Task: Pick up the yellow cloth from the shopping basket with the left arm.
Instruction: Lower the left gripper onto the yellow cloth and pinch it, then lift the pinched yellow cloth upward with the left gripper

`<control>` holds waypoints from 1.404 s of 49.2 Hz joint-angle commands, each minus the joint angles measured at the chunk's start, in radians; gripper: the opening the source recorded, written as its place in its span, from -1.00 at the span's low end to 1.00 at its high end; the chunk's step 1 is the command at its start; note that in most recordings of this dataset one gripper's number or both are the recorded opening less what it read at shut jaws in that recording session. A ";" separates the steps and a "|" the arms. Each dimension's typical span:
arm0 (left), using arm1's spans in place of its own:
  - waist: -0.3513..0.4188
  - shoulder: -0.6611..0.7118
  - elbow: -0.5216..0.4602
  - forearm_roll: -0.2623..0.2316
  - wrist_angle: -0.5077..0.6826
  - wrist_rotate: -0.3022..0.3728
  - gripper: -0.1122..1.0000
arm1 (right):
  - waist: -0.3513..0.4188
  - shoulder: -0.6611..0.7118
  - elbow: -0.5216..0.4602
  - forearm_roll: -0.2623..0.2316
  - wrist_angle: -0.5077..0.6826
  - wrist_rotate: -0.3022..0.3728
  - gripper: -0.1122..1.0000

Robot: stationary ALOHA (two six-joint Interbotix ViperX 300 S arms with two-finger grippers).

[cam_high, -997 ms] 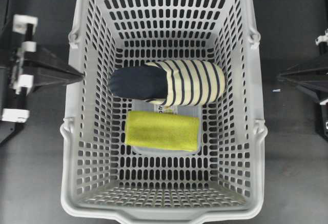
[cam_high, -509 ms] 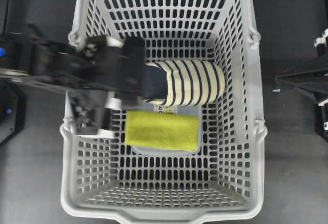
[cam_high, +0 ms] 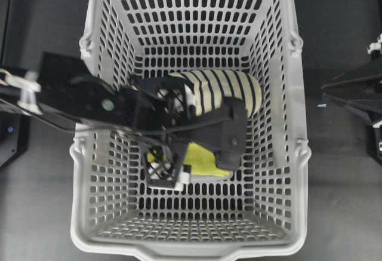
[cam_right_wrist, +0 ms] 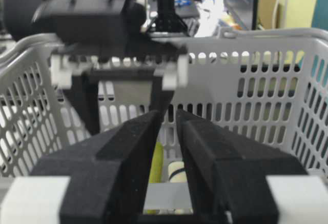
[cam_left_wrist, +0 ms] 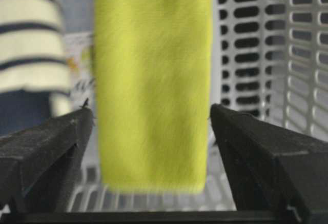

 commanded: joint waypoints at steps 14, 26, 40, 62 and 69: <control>-0.003 0.081 0.055 0.003 -0.098 0.009 0.80 | -0.003 0.003 -0.020 0.002 -0.005 0.000 -0.42; -0.003 0.067 0.100 0.003 -0.127 -0.002 0.38 | -0.002 0.000 0.000 0.002 -0.009 0.002 -0.42; -0.006 -0.008 -0.015 0.003 -0.034 0.011 -0.56 | -0.002 -0.014 0.002 0.002 -0.008 0.000 -0.42; -0.005 0.052 -0.672 0.005 0.549 0.012 -0.56 | -0.003 -0.038 0.012 0.002 -0.005 0.000 -0.42; -0.002 0.112 -0.773 0.005 0.641 0.012 -0.56 | -0.003 -0.038 0.014 0.002 -0.005 0.000 -0.42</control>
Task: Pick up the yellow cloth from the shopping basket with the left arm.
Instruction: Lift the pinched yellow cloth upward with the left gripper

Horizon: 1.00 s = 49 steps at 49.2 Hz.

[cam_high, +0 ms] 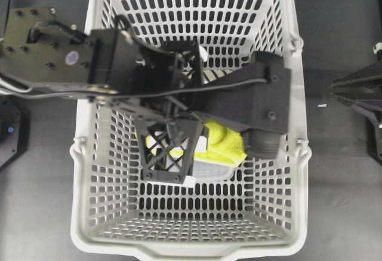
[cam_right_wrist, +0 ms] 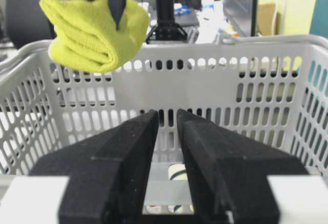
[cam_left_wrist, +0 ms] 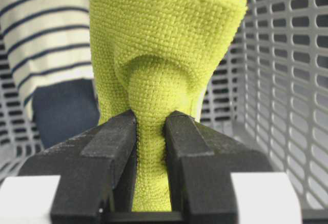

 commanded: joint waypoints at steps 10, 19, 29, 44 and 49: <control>0.011 0.031 -0.094 0.003 0.048 -0.002 -0.56 | 0.000 0.005 -0.008 0.000 -0.005 -0.002 -0.42; 0.015 0.031 -0.087 0.003 0.049 -0.002 -0.56 | 0.000 0.003 -0.008 0.000 -0.005 -0.002 -0.42; 0.031 0.025 -0.034 0.003 0.048 -0.003 -0.56 | 0.000 0.003 -0.008 0.000 -0.005 -0.002 -0.42; 0.044 -0.048 0.140 0.003 -0.101 -0.012 -0.56 | -0.003 0.003 -0.008 0.000 -0.005 -0.002 -0.42; 0.046 -0.051 0.155 0.003 -0.100 -0.011 -0.56 | -0.005 0.002 -0.008 0.000 -0.005 -0.002 -0.42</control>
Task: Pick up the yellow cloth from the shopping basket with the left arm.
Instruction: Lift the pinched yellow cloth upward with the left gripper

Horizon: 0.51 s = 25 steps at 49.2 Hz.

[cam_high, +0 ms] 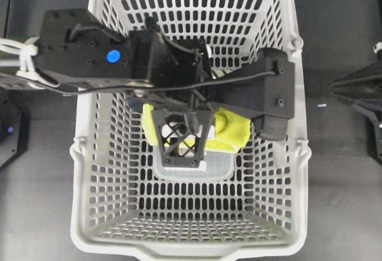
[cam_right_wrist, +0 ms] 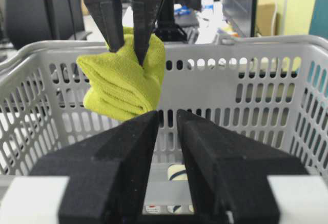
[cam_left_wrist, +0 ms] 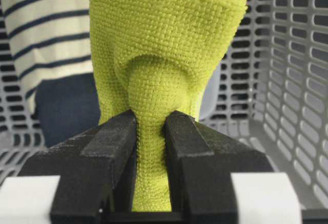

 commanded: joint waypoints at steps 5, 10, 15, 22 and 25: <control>-0.002 -0.038 0.008 0.003 -0.006 0.002 -0.56 | -0.003 0.006 -0.006 0.000 -0.006 -0.002 -0.42; -0.002 -0.038 0.009 0.003 -0.002 0.002 -0.56 | -0.003 0.006 -0.005 0.000 -0.006 0.000 -0.42; -0.002 -0.038 0.011 0.003 -0.002 0.002 -0.56 | -0.002 0.003 -0.005 0.000 -0.006 -0.002 -0.42; -0.003 -0.038 0.015 0.003 -0.002 0.000 -0.56 | -0.002 0.002 -0.002 0.000 -0.005 -0.002 -0.42; -0.005 -0.038 0.014 0.003 0.000 -0.002 -0.56 | -0.003 0.002 -0.002 0.000 -0.006 -0.002 -0.42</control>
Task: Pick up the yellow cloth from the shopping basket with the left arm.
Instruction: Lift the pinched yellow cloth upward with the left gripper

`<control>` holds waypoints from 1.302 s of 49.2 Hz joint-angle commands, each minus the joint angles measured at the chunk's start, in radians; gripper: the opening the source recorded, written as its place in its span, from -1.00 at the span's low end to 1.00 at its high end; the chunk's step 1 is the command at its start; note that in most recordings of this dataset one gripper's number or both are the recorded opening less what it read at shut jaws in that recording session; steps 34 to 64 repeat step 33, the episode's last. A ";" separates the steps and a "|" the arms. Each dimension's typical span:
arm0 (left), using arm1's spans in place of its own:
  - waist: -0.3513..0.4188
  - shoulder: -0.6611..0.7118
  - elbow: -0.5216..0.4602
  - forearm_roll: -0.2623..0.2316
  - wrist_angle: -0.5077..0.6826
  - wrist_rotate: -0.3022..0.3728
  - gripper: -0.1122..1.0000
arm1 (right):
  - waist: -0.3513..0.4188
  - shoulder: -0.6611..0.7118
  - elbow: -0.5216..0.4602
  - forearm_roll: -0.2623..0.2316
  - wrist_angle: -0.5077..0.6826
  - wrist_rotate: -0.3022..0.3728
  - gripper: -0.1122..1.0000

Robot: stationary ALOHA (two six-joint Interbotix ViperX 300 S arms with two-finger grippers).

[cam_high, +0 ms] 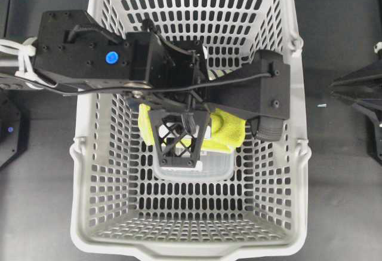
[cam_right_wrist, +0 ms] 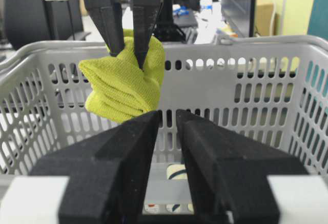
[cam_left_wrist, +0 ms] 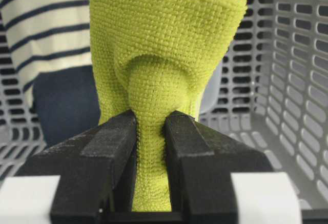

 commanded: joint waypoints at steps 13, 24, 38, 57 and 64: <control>-0.005 -0.034 -0.009 0.003 -0.003 -0.002 -0.56 | 0.000 0.000 -0.003 0.000 -0.005 -0.002 -0.42; -0.006 -0.032 -0.009 0.003 -0.005 -0.002 -0.56 | 0.000 -0.005 0.000 0.000 -0.005 -0.002 -0.42; -0.005 -0.032 -0.008 0.003 -0.005 -0.002 -0.56 | -0.002 -0.006 0.003 0.000 -0.005 -0.002 -0.42; -0.005 -0.032 -0.008 0.003 -0.005 -0.002 -0.56 | -0.002 -0.006 0.003 0.000 -0.005 -0.002 -0.42; -0.005 -0.032 -0.008 0.003 -0.005 -0.002 -0.56 | -0.002 -0.006 0.003 0.000 -0.005 -0.002 -0.42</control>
